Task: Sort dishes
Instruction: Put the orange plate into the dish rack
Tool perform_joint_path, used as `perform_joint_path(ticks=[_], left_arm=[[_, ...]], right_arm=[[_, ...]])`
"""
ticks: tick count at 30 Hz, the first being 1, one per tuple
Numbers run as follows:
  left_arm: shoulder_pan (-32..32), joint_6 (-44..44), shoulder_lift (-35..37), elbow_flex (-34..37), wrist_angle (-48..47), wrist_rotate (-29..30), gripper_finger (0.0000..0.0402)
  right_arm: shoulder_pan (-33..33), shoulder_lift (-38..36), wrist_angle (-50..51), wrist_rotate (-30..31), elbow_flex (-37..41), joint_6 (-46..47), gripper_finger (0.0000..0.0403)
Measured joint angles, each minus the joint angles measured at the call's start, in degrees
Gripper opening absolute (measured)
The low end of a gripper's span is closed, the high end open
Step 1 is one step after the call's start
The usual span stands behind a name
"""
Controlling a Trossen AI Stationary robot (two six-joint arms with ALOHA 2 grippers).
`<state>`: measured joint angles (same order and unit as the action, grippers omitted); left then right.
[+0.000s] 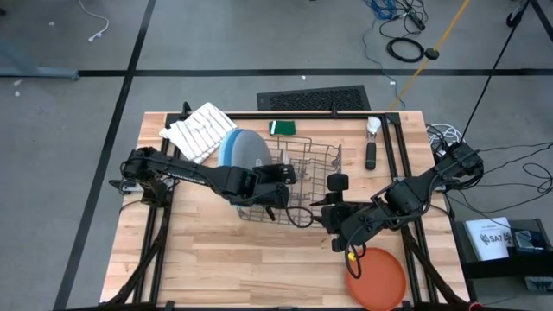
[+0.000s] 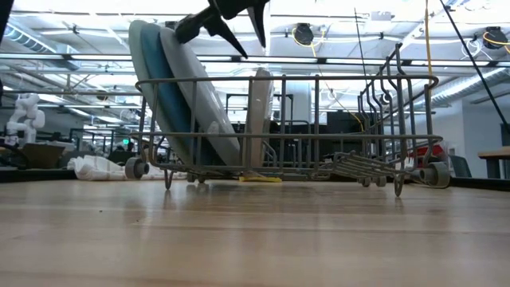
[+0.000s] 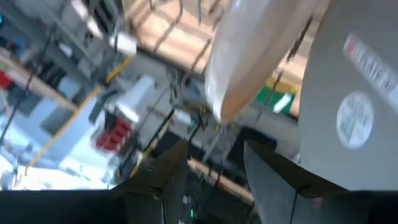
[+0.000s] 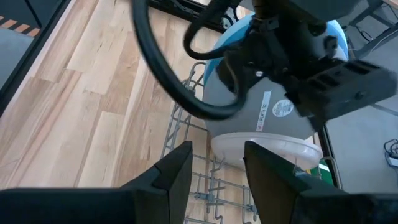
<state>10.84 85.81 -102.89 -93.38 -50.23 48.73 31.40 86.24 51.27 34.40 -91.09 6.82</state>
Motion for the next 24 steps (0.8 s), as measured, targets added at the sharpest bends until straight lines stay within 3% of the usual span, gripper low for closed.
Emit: perform_joint_path(ticks=[5, 16, 20, 24], left_arm=[[0.6, -2.0, 0.5, -2.6, 0.3, 5.5, 0.016], [4.7, -16.0, 5.0, -10.9, 3.1, 5.8, 0.016], [6.7, -29.3, 8.7, -12.7, 3.1, 1.4, 0.016], [9.2, -44.9, 12.8, -13.0, 2.8, -7.3, 0.016]], right_arm=[[0.0, 0.0, -0.1, 0.0, 0.0, -0.8, 0.0139], [1.0, -1.9, -3.0, -0.2, 0.0, -6.5, 0.0139], [2.7, -4.5, 0.0, -2.6, 0.0, -3.9, 0.0139], [4.0, -6.7, 9.8, -12.7, 0.0, 8.1, 0.0139]])
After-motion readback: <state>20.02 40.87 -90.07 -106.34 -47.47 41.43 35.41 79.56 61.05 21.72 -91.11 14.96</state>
